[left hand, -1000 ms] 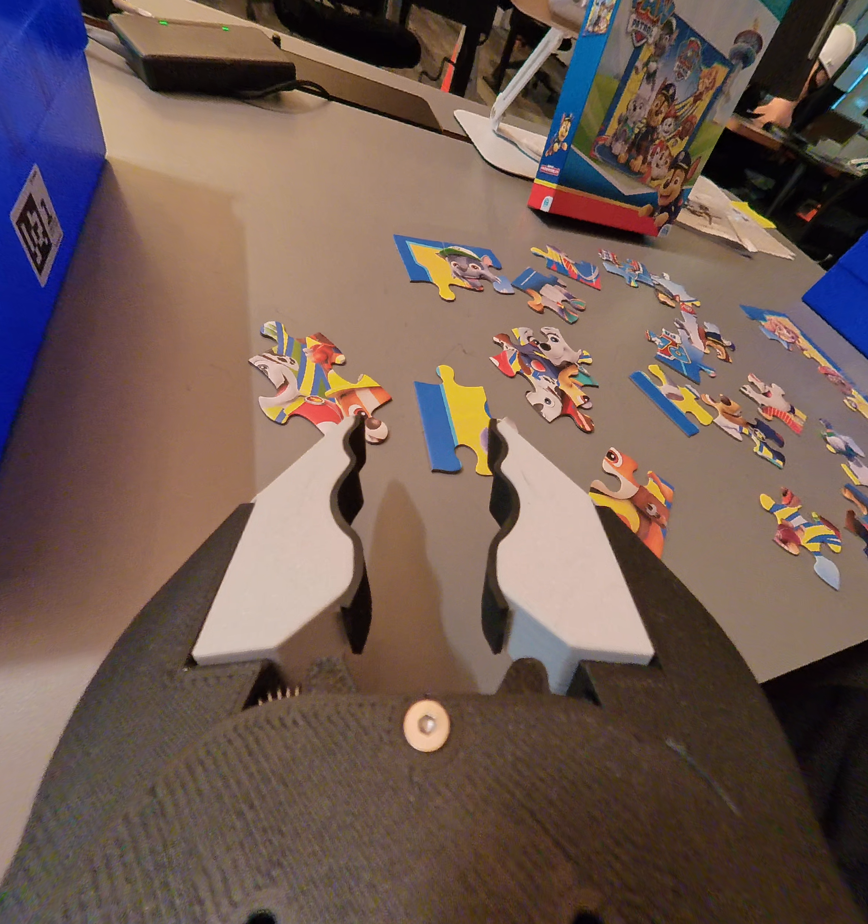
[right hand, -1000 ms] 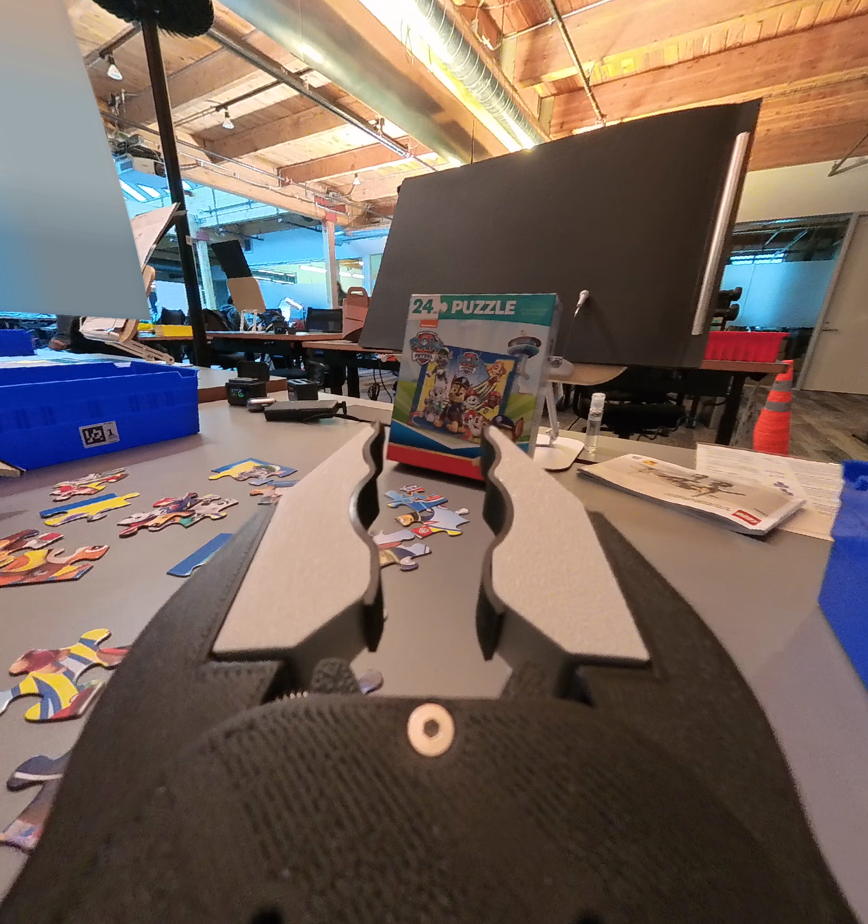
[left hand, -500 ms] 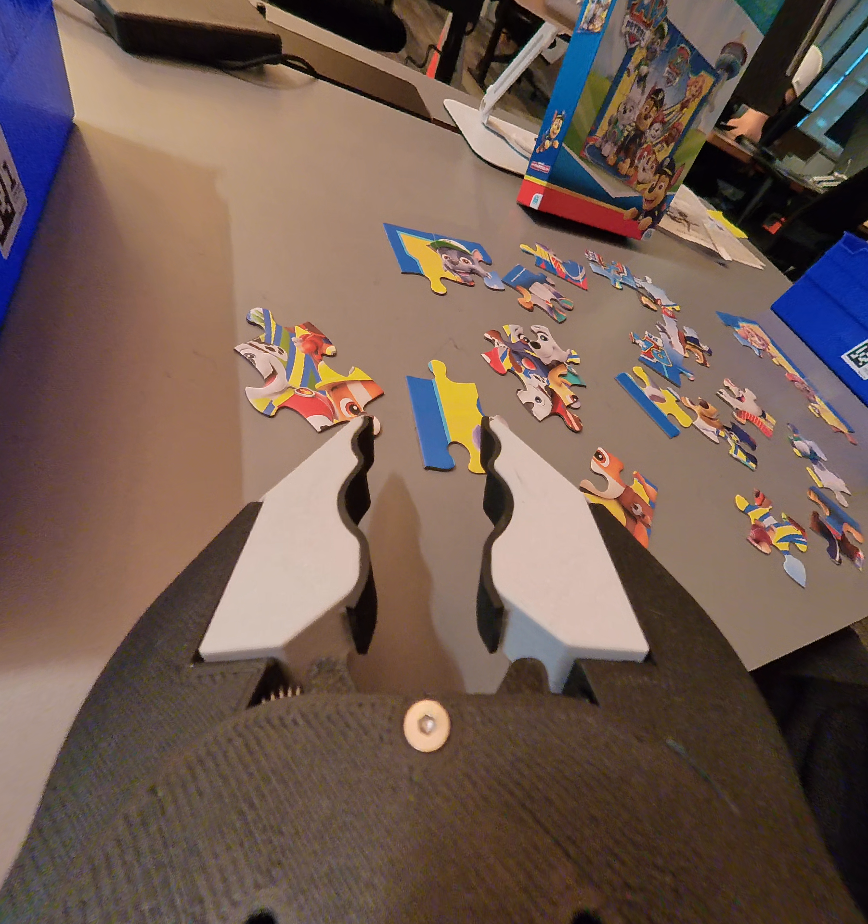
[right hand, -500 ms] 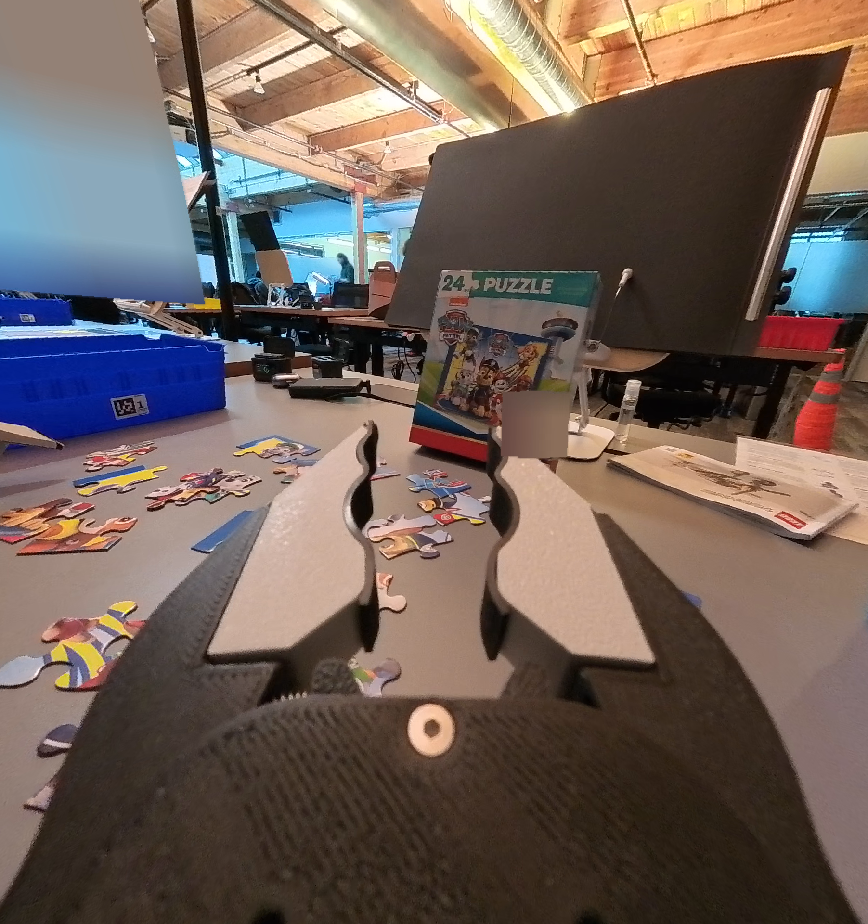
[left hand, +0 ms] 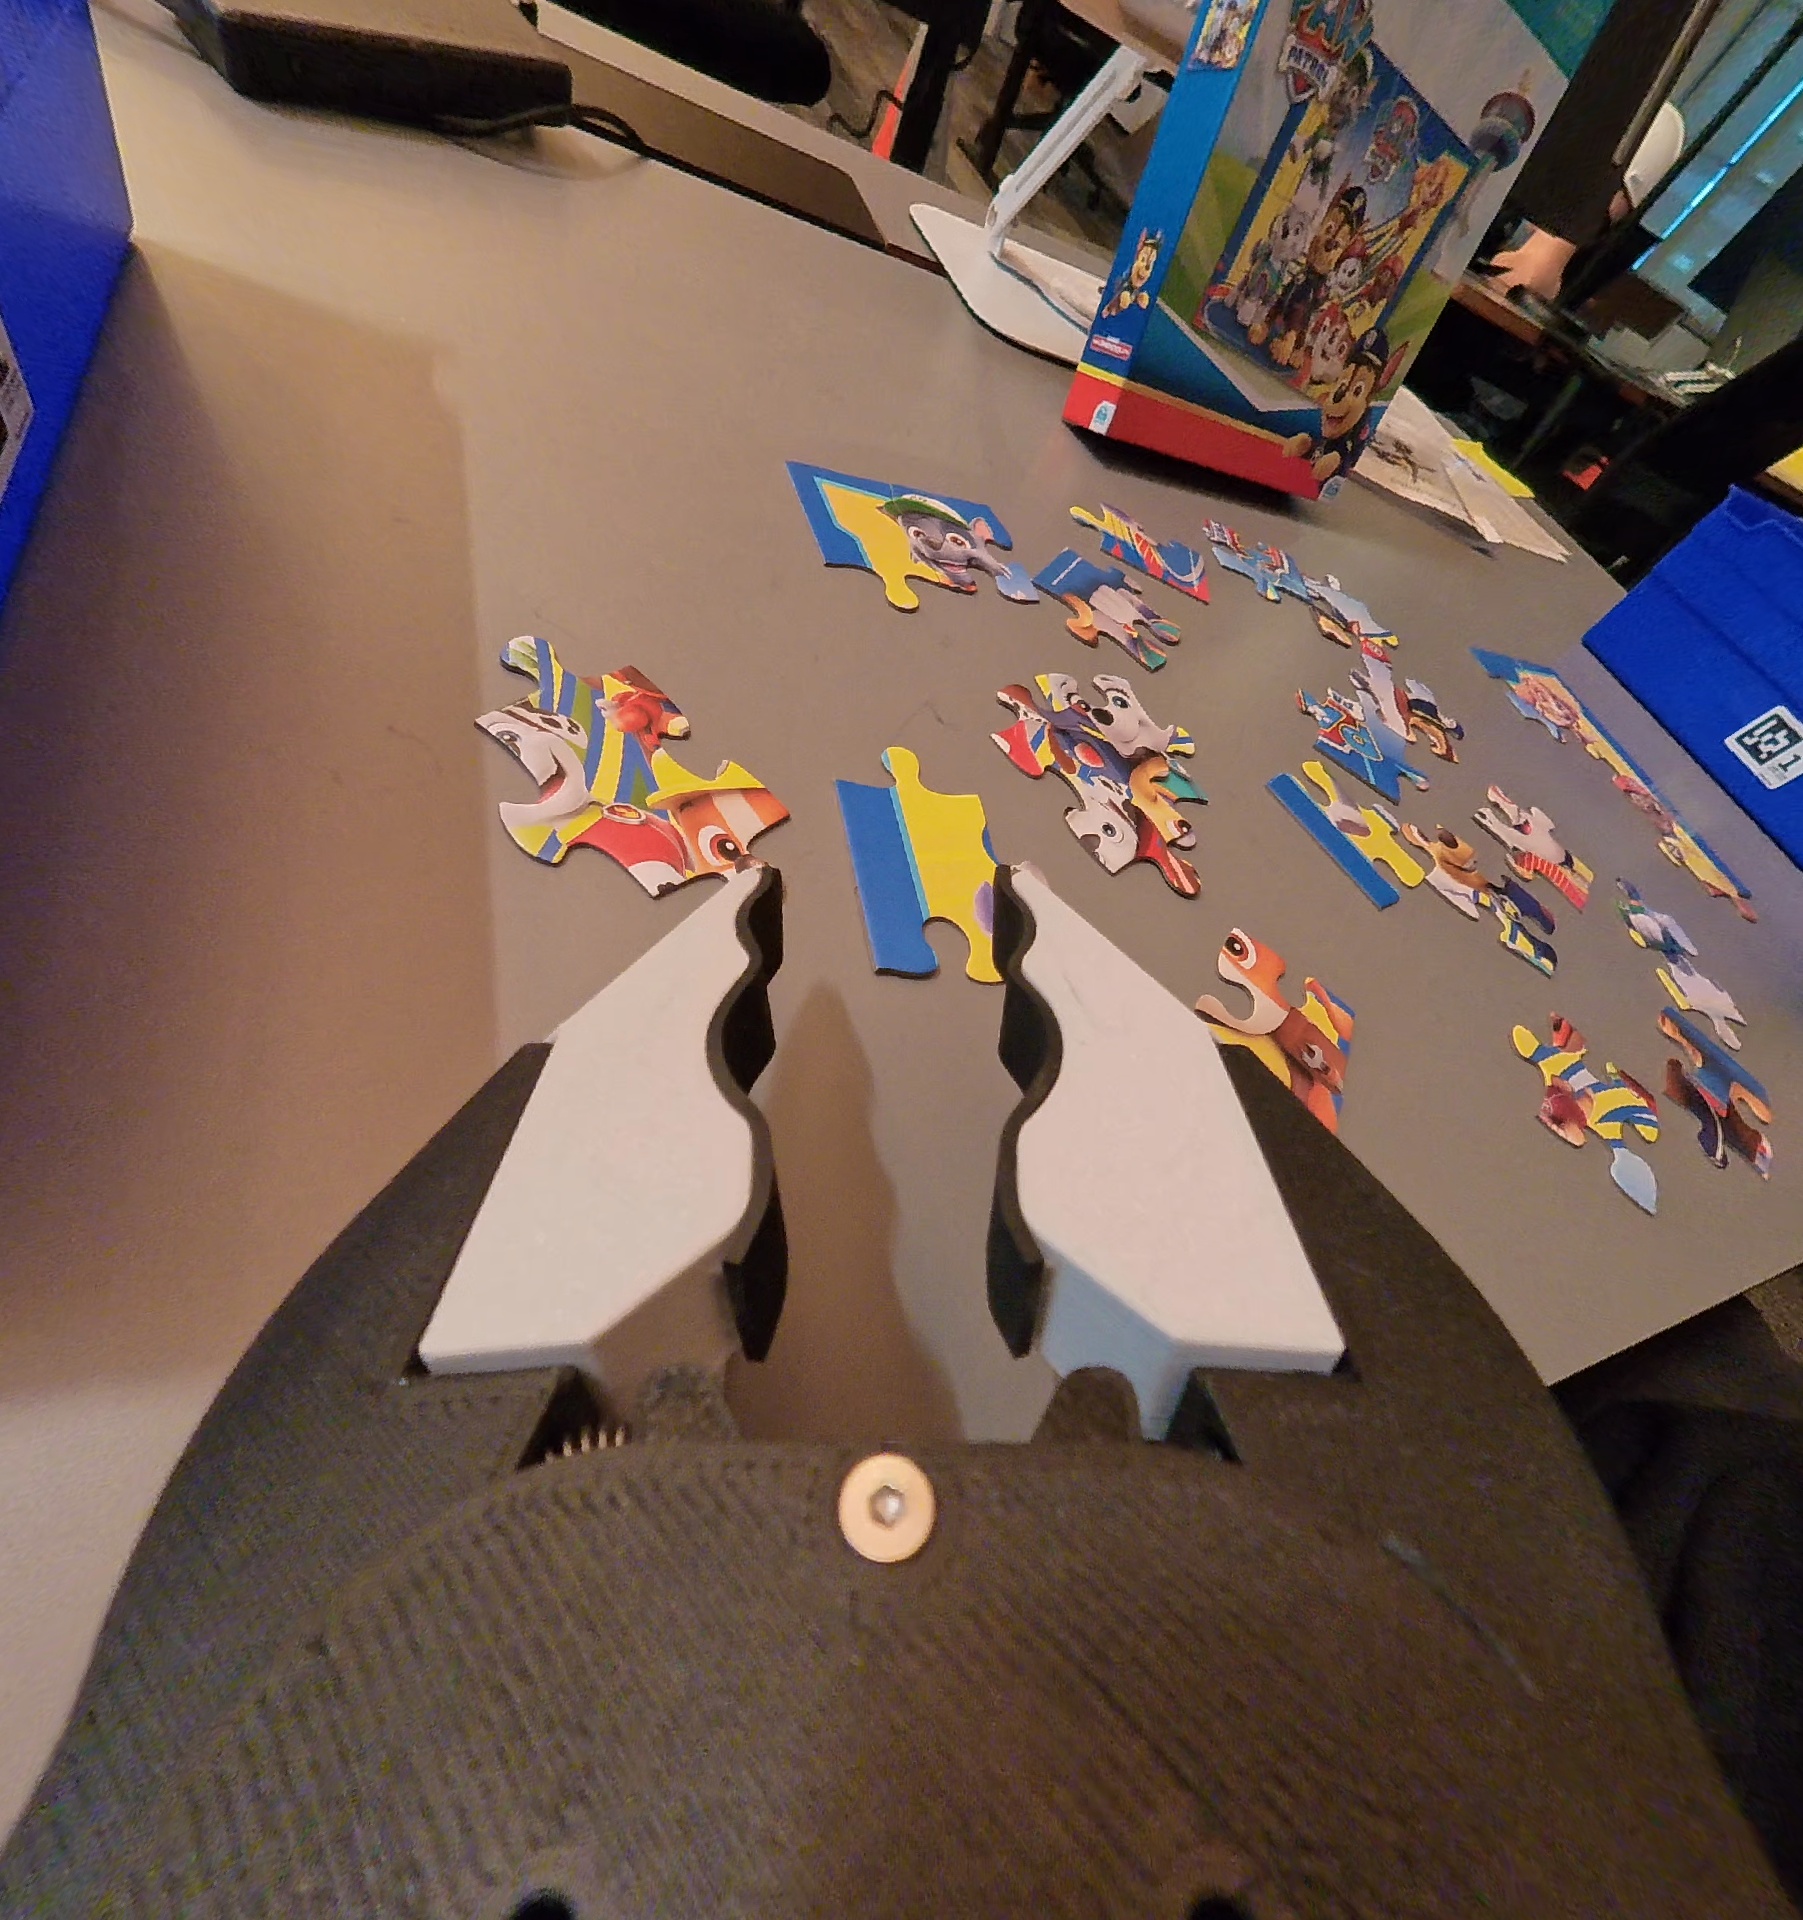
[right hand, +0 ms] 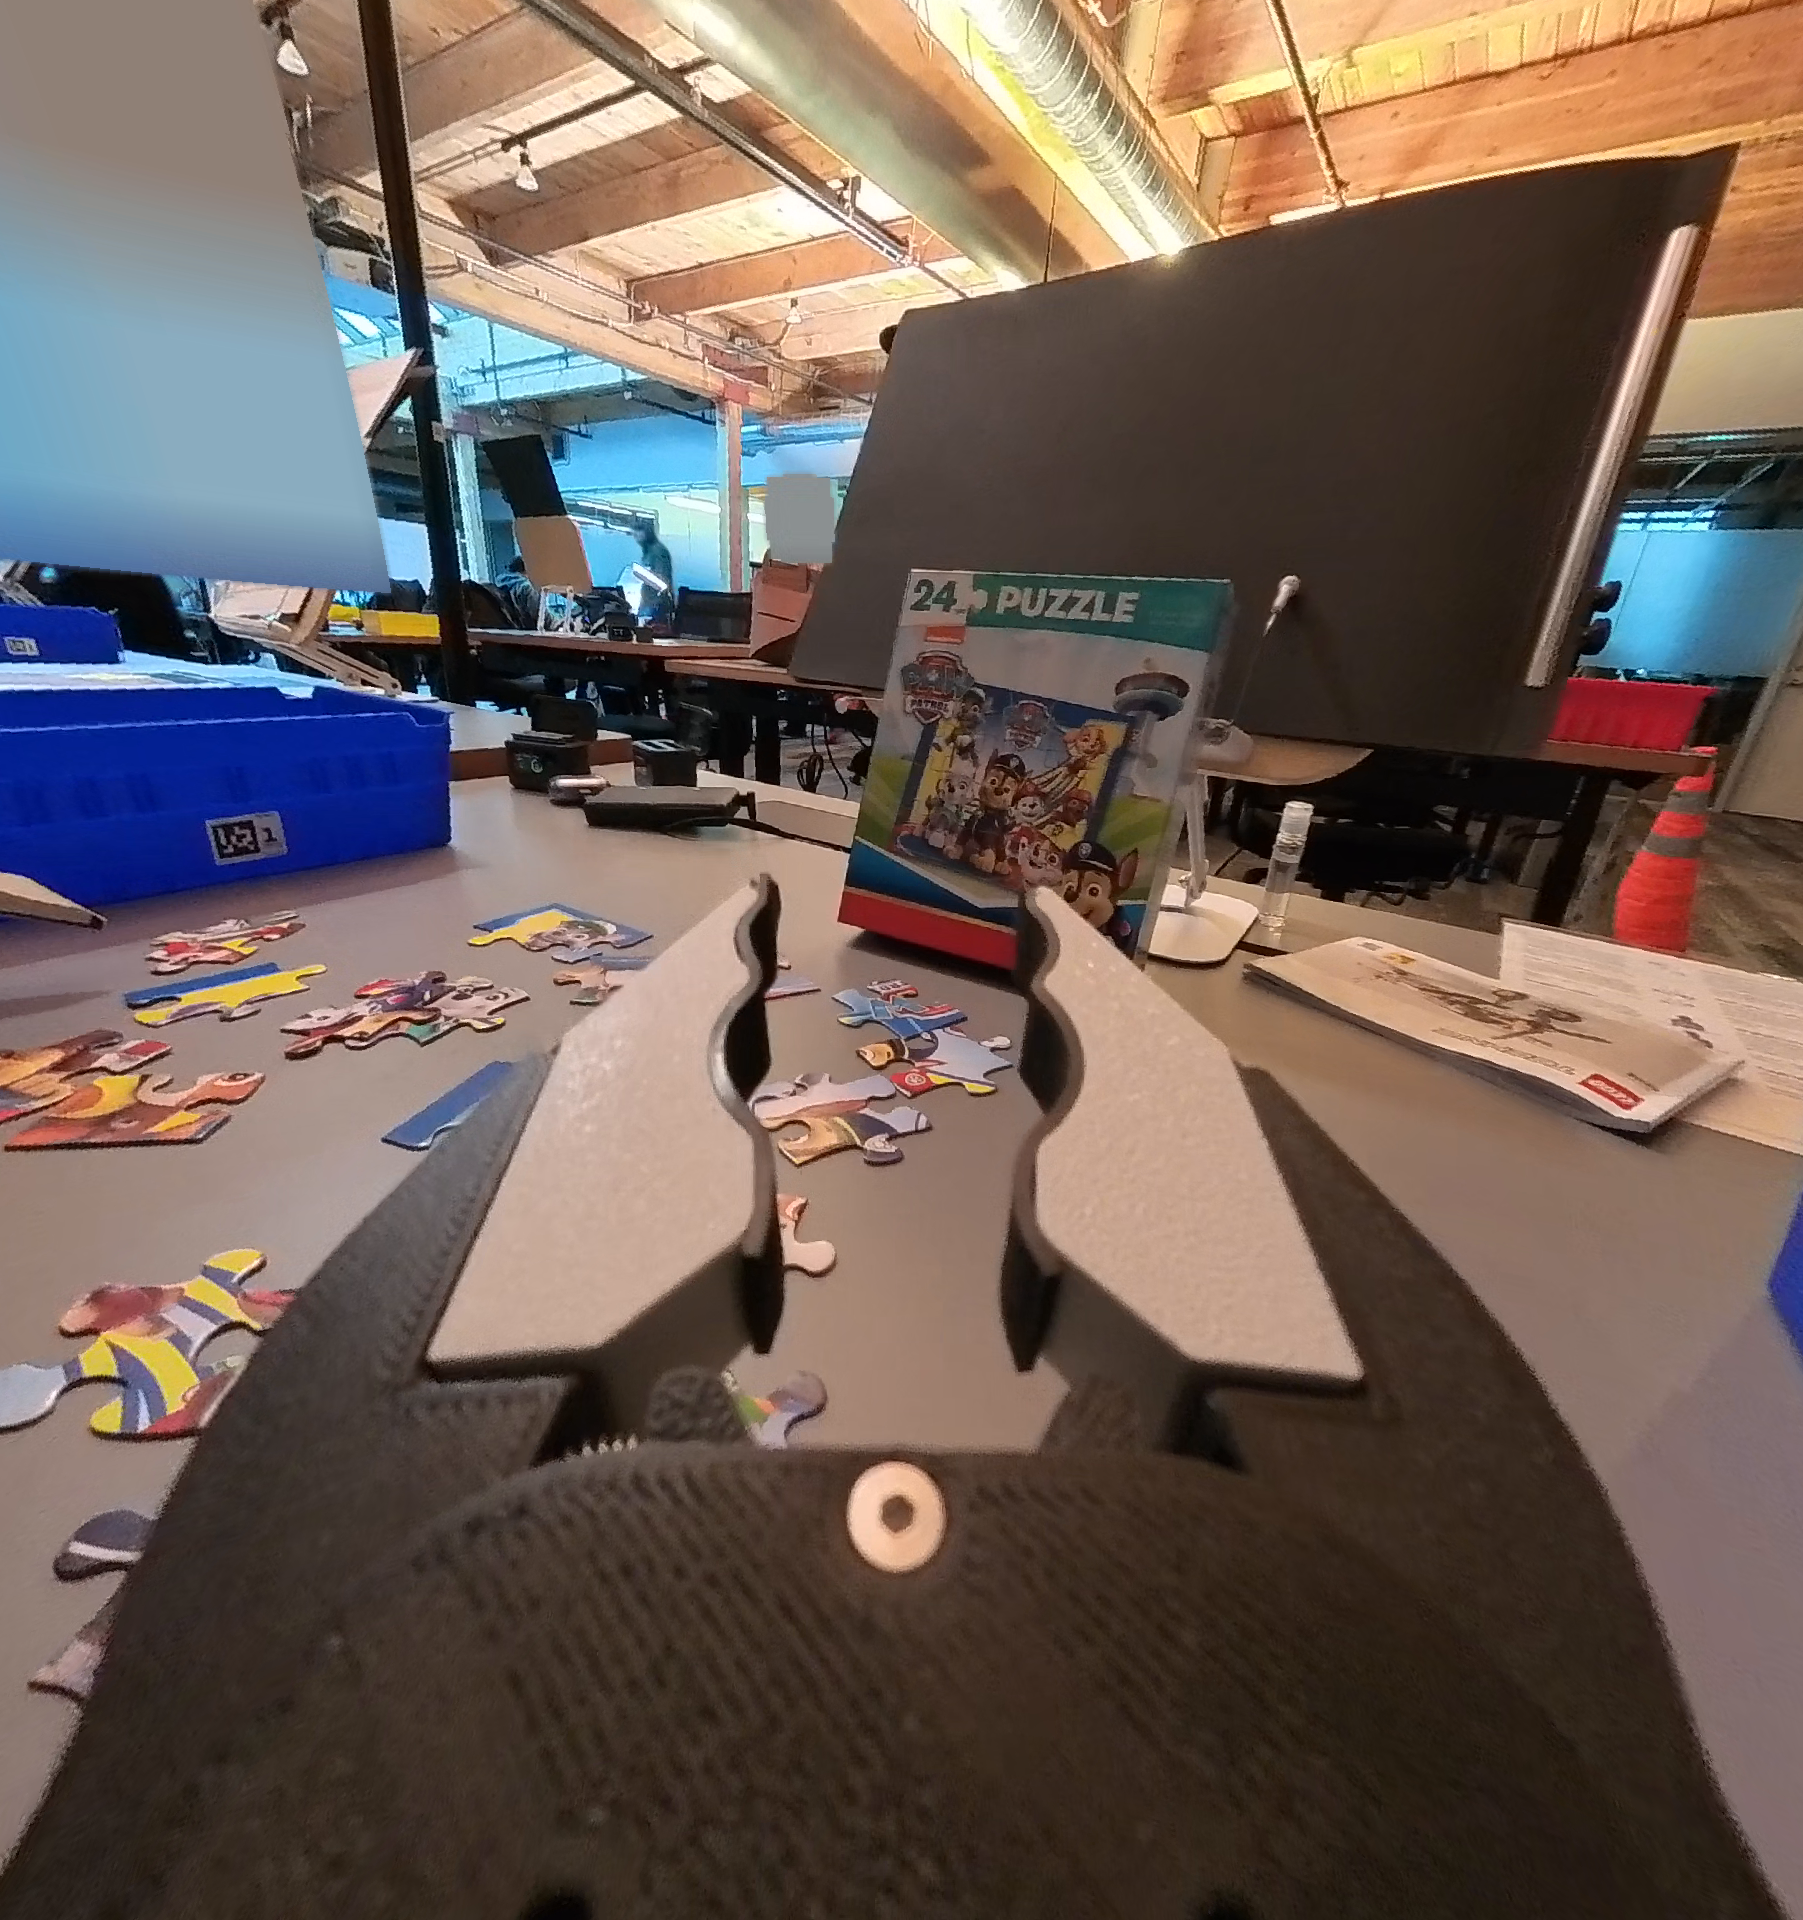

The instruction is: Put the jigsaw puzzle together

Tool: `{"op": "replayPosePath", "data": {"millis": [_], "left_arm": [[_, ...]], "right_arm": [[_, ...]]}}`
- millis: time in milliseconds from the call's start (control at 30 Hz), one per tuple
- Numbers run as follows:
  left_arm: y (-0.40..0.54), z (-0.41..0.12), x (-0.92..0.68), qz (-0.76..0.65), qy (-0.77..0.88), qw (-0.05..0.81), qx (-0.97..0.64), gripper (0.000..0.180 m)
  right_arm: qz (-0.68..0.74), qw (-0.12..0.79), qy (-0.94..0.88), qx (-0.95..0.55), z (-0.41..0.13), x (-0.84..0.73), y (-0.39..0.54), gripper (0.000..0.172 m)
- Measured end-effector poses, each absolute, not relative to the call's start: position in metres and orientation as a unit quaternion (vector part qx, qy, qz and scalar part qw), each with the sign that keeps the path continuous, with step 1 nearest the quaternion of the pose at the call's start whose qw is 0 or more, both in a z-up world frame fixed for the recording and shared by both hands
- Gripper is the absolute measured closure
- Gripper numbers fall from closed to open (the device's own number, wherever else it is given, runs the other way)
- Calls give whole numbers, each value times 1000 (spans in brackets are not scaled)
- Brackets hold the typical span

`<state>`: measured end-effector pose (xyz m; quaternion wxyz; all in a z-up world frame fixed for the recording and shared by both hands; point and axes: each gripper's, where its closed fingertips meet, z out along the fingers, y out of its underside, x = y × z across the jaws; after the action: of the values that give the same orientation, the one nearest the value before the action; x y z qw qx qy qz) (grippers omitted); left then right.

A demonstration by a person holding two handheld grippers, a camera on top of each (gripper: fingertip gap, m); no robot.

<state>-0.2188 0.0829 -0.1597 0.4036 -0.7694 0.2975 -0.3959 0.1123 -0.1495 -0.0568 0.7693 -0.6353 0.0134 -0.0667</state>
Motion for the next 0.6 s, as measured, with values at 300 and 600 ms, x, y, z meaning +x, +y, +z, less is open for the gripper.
{"op": "replayPosePath", "data": {"millis": [300,600], "left_arm": [[83,-159,-219,-400,295,401,-769,142],[83,-159,-219,-403,294,400,-769,143]], "right_arm": [[-88,763,28,-640,-58,119,-150,121],[-84,758,28,-646,-60,119,-148,121]]}}
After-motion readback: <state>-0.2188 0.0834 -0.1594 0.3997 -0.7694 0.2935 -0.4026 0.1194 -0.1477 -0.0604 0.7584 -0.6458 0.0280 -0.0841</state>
